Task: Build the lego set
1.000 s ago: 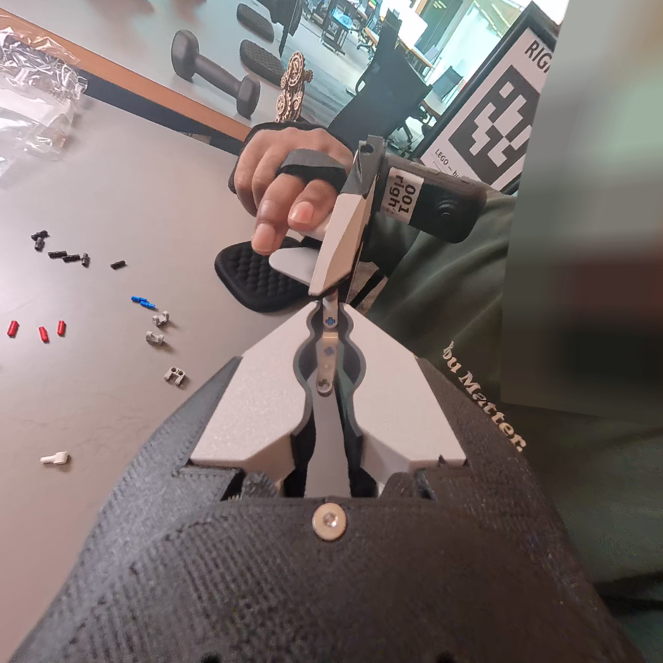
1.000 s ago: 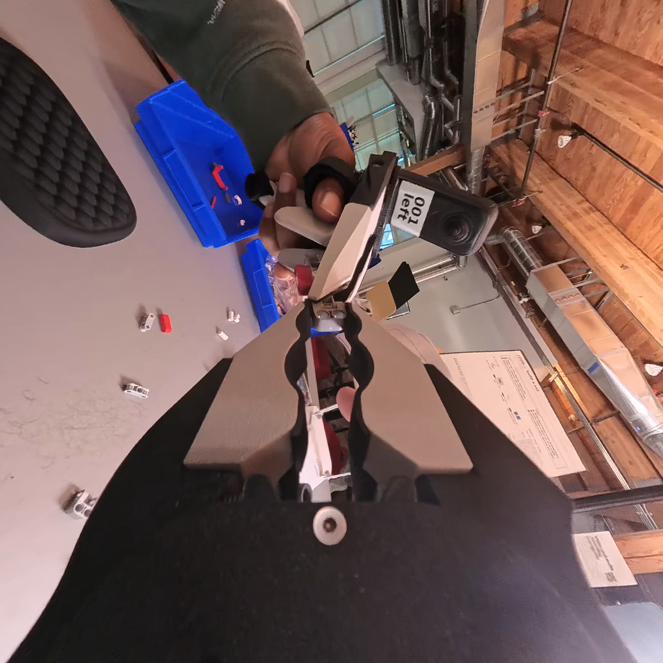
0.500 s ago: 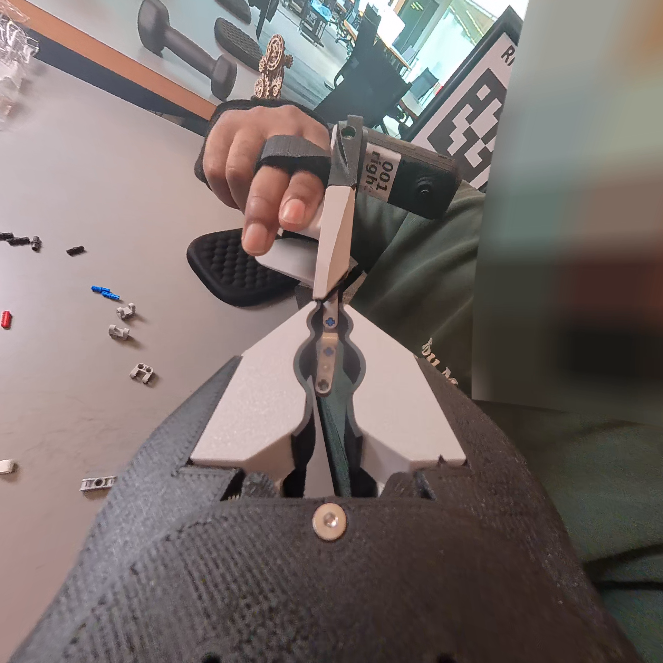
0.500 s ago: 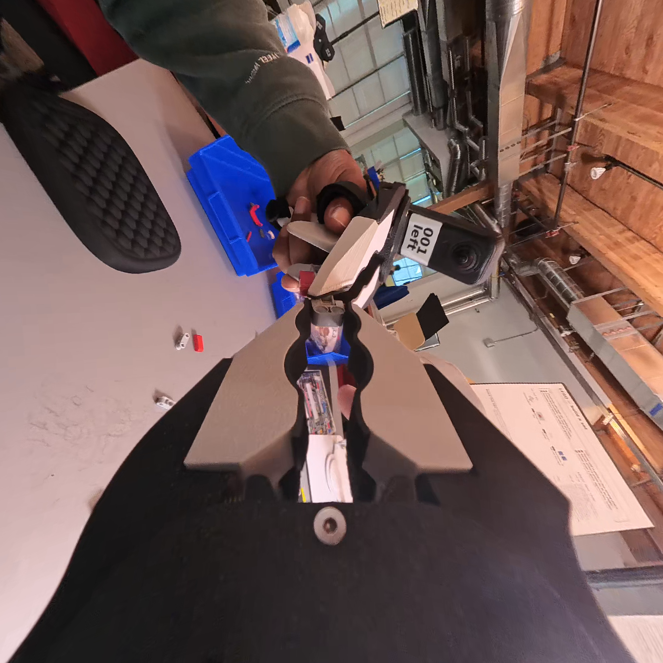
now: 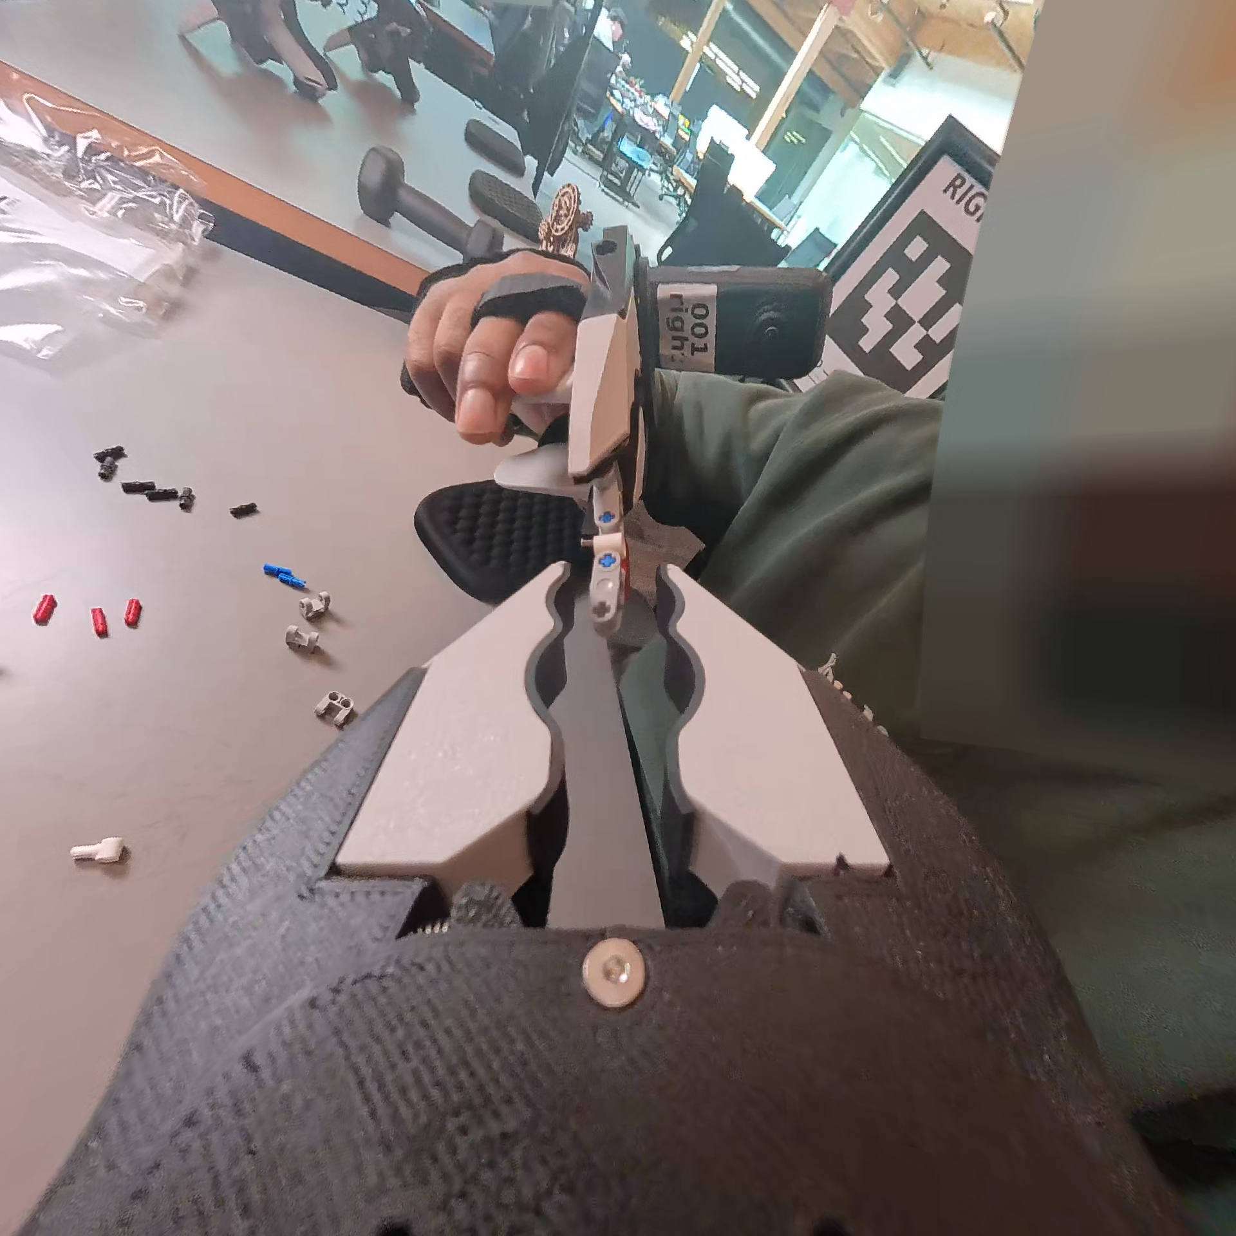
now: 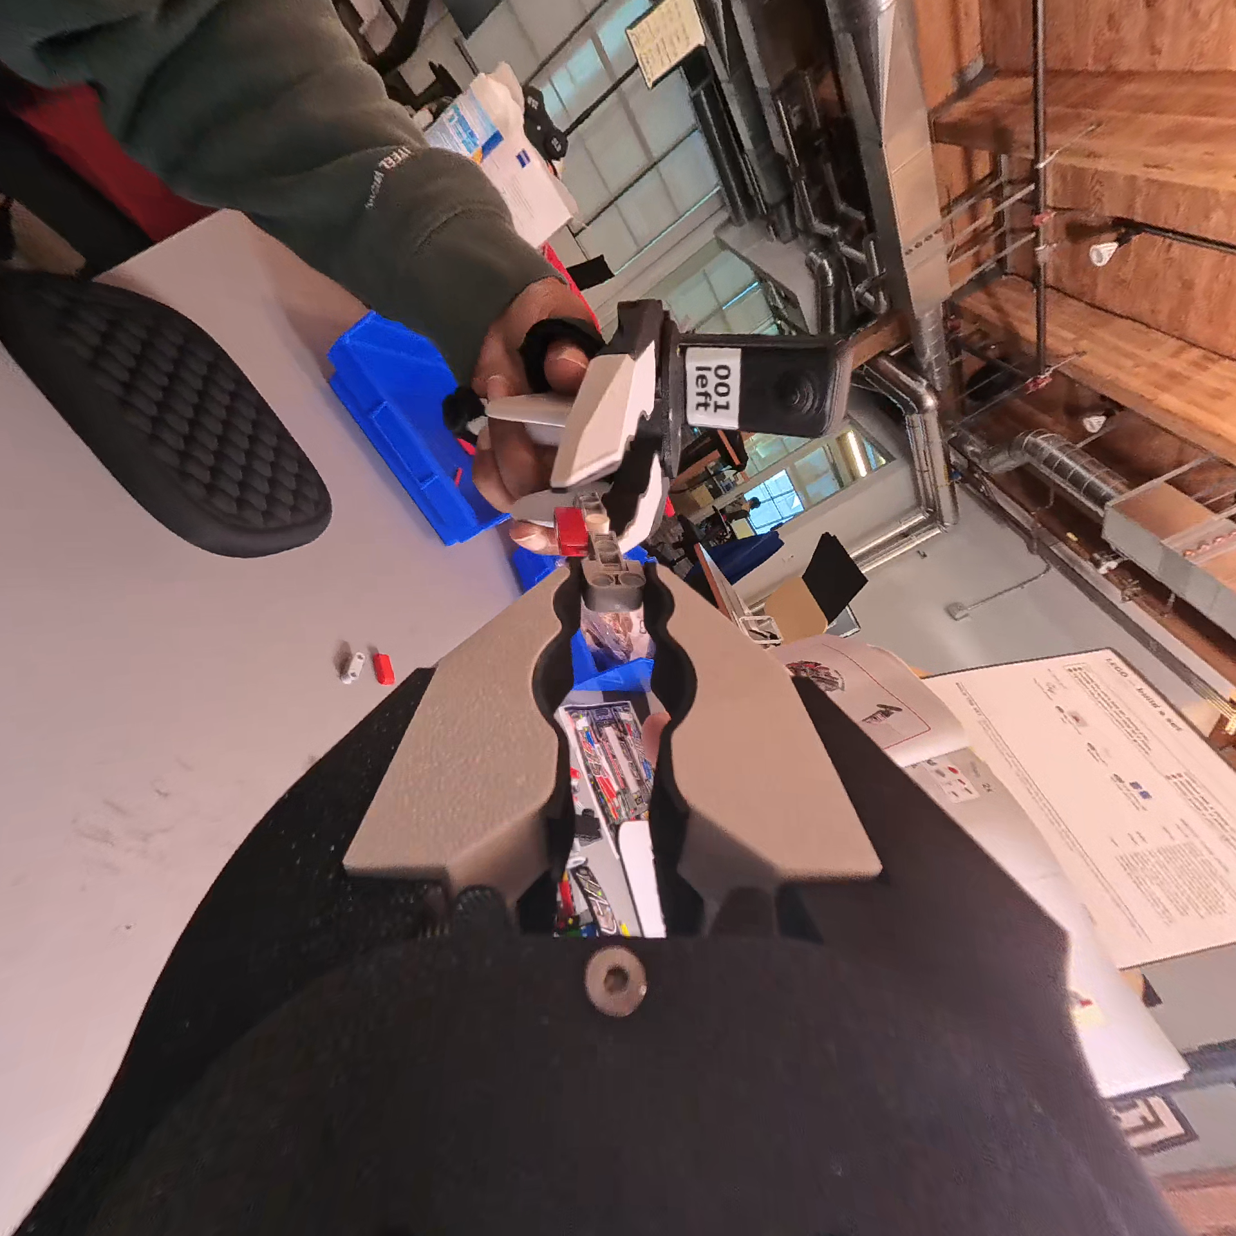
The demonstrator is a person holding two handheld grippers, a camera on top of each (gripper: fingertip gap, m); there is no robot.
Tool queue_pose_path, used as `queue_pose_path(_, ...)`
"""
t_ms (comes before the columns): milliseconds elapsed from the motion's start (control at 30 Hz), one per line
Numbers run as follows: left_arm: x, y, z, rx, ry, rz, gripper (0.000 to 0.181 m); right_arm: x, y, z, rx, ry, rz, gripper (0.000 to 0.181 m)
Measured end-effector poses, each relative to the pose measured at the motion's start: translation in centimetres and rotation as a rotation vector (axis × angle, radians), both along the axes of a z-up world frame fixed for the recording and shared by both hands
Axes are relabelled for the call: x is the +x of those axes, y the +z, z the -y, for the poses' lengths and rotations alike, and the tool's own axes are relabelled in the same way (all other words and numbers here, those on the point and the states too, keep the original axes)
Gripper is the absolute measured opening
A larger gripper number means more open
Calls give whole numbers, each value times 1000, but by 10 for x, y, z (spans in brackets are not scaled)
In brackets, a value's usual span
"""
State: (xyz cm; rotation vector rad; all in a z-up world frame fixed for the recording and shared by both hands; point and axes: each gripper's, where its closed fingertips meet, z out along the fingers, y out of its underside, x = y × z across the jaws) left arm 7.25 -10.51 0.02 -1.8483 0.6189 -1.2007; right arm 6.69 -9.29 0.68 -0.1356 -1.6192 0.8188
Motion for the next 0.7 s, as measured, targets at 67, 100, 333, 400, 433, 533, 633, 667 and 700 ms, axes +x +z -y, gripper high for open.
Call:
queue_pose_path(67, 0, -2, -3, 3, 11, 20, 20, -2, -2, 0, -6, -4, -8, 17)
queue_pose_path(100, 0, -4, -3, 5, 12, 26, 18, -3, -4, 0, -2, -9, -13, 17)
queue_pose_path(333, -9, -14, -14, 101, 84, -49, 6, -10, -18, -13, -33, -59, 30, 31)
queue_pose_path(400, -16, -19, -17, 141, 121, -104, 5, -9, -20, -18, -93, -58, 61, 35)
queue_pose_path(433, -18, -23, -19, 161, 135, -137, 5, -8, -22, -21, -131, -61, 85, 36)
queue_pose_path(533, -26, -41, -25, 218, 189, -249, 6, -8, -40, -27, -236, -60, 167, 33)
queue_pose_path(633, -31, -68, -34, 276, 239, -385, 6, -12, -64, -34, -317, -78, 234, 27)
queue_pose_path(667, -31, -77, -37, 290, 249, -415, 6, -14, -72, -36, -341, -86, 257, 26)
queue_pose_path(700, -31, -85, -40, 299, 259, -438, 6, -17, -80, -38, -362, -91, 285, 26)
